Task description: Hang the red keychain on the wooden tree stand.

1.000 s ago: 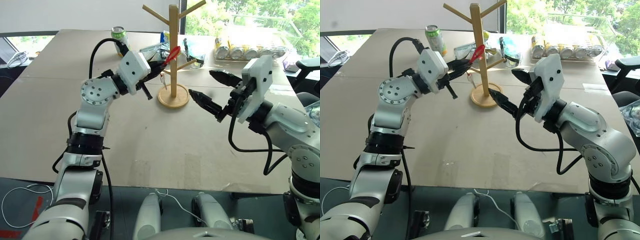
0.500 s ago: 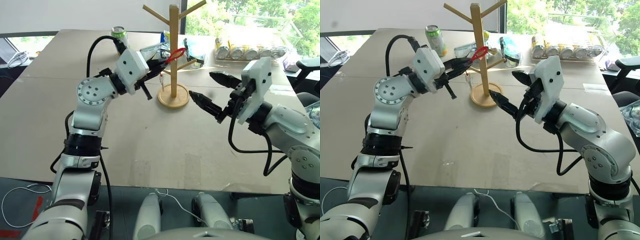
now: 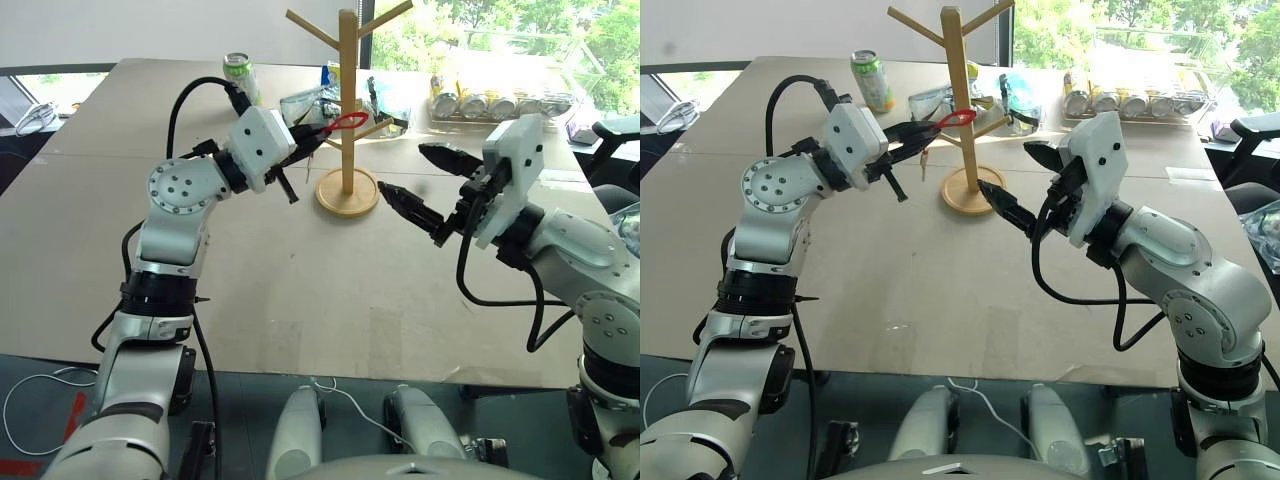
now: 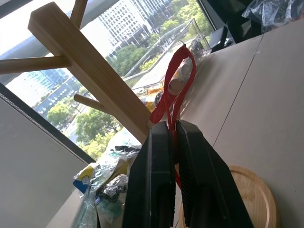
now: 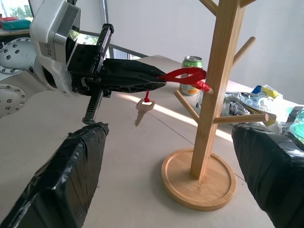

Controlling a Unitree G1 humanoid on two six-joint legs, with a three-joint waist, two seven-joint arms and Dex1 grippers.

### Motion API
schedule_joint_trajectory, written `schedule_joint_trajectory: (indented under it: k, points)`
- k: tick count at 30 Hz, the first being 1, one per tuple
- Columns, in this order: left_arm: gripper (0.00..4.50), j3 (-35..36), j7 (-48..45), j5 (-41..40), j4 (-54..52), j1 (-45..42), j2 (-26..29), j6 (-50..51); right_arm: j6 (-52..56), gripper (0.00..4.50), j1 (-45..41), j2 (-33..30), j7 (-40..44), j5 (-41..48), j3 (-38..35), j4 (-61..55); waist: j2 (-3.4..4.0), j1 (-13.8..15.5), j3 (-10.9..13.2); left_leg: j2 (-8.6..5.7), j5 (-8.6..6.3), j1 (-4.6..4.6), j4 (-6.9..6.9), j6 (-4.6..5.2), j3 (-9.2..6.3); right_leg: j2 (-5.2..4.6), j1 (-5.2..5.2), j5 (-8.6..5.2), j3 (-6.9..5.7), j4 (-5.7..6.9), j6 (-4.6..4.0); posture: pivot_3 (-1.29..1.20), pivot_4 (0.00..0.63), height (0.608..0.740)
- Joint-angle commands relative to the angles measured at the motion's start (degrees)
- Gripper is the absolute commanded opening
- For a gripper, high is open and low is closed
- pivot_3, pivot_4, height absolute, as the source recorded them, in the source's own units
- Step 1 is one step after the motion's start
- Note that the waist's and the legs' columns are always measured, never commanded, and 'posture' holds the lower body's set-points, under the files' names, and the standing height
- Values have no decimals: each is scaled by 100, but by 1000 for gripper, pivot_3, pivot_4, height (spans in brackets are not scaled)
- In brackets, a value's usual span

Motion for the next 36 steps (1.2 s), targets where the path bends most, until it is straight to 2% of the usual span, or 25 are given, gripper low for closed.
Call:
schedule_joint_trajectory:
  k: [1,15,28,36]
  points:
    - [84,32,112,147,-70,-65,68,-152,-75,4500,-46,-2,-37,25,-66,-224,0,0,0,0,0,0,0,0,0,0,0,0,0,0,0,0,150,732]
    - [84,-75,440,746,547,-284,84,-557,-99,4500,-13,7,-89,-26,-40,-234,0,1,0,0,0,0,0,0,0,0,0,0,0,0,0,0,150,732]
    - [84,-65,229,474,430,-305,-63,-731,-94,4500,25,-14,-121,-25,-58,-258,0,0,0,0,0,0,0,0,0,0,0,0,0,0,0,0,150,732]
    - [84,-110,197,632,417,-294,7,-983,-96,4500,23,-15,-119,-33,-52,-250,0,1,0,0,0,0,0,0,0,0,0,0,0,0,0,0,150,732]
